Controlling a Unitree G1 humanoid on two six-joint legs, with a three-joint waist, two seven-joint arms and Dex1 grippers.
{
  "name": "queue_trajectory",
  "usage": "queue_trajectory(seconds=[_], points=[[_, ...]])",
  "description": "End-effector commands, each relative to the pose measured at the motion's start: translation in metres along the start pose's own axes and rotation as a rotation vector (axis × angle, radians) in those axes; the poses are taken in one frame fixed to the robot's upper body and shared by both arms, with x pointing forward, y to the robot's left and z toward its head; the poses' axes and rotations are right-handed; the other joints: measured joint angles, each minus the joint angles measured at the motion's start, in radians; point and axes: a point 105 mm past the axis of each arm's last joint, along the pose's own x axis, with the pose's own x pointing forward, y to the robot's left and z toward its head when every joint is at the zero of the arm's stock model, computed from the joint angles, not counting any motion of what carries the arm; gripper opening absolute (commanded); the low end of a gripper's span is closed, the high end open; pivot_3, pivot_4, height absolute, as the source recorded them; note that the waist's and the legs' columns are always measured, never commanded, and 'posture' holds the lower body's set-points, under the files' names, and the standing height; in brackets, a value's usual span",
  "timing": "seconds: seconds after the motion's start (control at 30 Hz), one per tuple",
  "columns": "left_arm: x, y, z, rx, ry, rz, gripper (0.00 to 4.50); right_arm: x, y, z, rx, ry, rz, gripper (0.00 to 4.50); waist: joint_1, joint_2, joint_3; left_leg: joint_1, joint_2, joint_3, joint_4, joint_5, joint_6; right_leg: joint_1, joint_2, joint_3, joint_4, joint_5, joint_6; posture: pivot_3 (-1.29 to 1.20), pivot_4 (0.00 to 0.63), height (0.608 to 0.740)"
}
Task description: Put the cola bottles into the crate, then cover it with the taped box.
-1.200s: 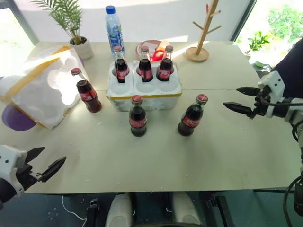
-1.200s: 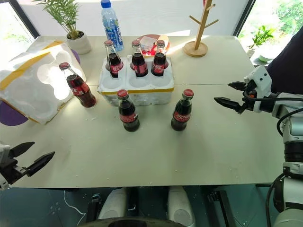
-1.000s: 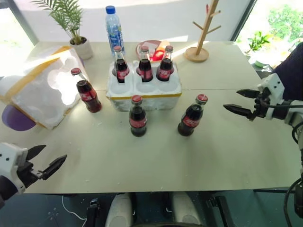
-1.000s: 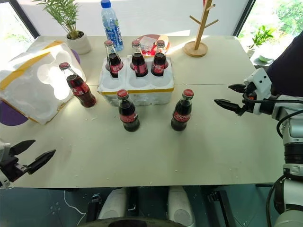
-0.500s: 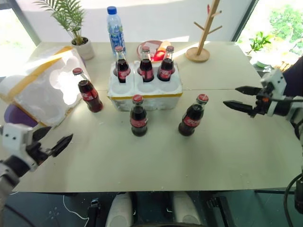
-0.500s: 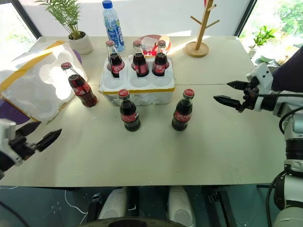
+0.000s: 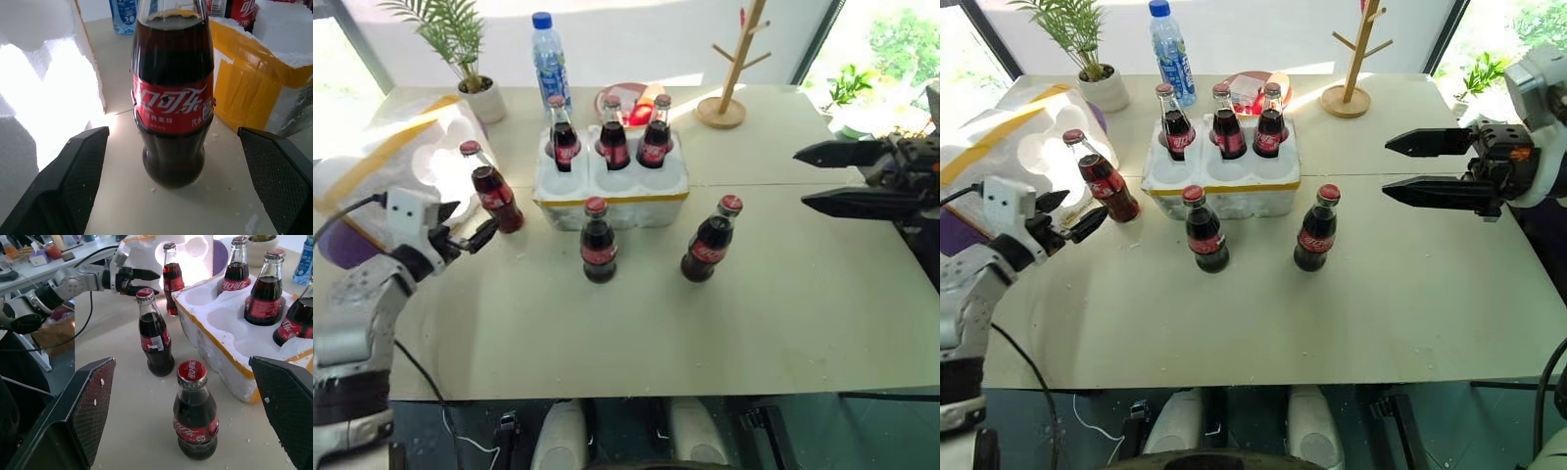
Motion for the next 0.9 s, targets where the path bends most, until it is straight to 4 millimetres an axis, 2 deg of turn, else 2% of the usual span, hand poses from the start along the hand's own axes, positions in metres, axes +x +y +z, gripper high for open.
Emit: queue_trajectory(seconds=[0.03, 0.2, 0.43, 0.5, 0.6, 0.73, 0.9], points=[[0.011, -0.001, 0.012, 0.05, -0.039, -0.032, 4.39, -0.001, 0.007, 0.012, -0.058, -0.027, 0.001, 4.5, 0.0, 0.0, 0.0, 0.0, 0.0, 0.0, 0.0, 0.0, 0.0, 0.0, 0.0, 0.0, 0.0, 0.0, 0.0, 0.0, 0.15, 0.74], [0.036, -0.007, 0.017, 0.04, -0.054, -0.083, 4.39, 0.004, 0.011, 0.011, -0.068, -0.033, 0.002, 4.5, 0.002, 0.0, 0.0, 0.0, 0.0, 0.0, 0.0, 0.0, 0.0, 0.0, 0.001, -0.001, 0.001, 0.0, 0.0, 0.0, 0.15, 0.74], [0.054, -0.003, 0.013, 0.003, -0.052, -0.091, 4.39, 0.007, 0.014, 0.016, -0.082, -0.058, 0.002, 4.5, -0.001, 0.0, 0.0, 0.0, -0.001, 0.0, 0.0, 0.0, 0.0, 0.0, 0.002, -0.001, 0.001, 0.0, 0.0, 0.0, 0.15, 0.74], [0.053, -0.01, 0.011, 0.031, -0.029, -0.153, 3.89, 0.008, 0.013, 0.018, -0.084, -0.071, -0.012, 4.5, -0.001, 0.0, 0.0, 0.0, -0.001, 0.0, 0.0, 0.0, 0.0, 0.0, 0.002, -0.001, 0.001, 0.0, 0.0, 0.0, 0.15, 0.74], [0.047, -0.011, 0.013, 0.035, -0.008, -0.187, 2.76, 0.007, 0.011, 0.024, -0.083, -0.097, -0.033, 4.5, 0.0, 0.0, 0.0, 0.0, -0.001, 0.0, 0.0, 0.0, 0.0, 0.0, 0.001, -0.001, 0.001, 0.0, 0.0, 0.0, 0.15, 0.74], [0.034, -0.01, 0.032, 0.037, -0.022, -0.244, 2.76, 0.006, 0.008, 0.026, -0.088, -0.11, -0.061, 4.5, -0.002, 0.0, 0.0, 0.0, 0.0, 0.0, 0.0, 0.0, 0.0, -0.001, 0.001, 0.0, 0.001, 0.0, 0.0, 0.0, 0.15, 0.74], [0.014, -0.023, 0.076, 0.009, -0.046, -0.426, 2.76, 0.007, 0.006, 0.025, -0.092, -0.111, -0.082, 4.5, -0.002, -0.003, 0.002, -0.002, 0.001, 0.0, 0.0, 0.0, -0.001, -0.002, 0.002, -0.001, 0.001, 0.0, 0.001, 0.0, 0.15, 0.74]])
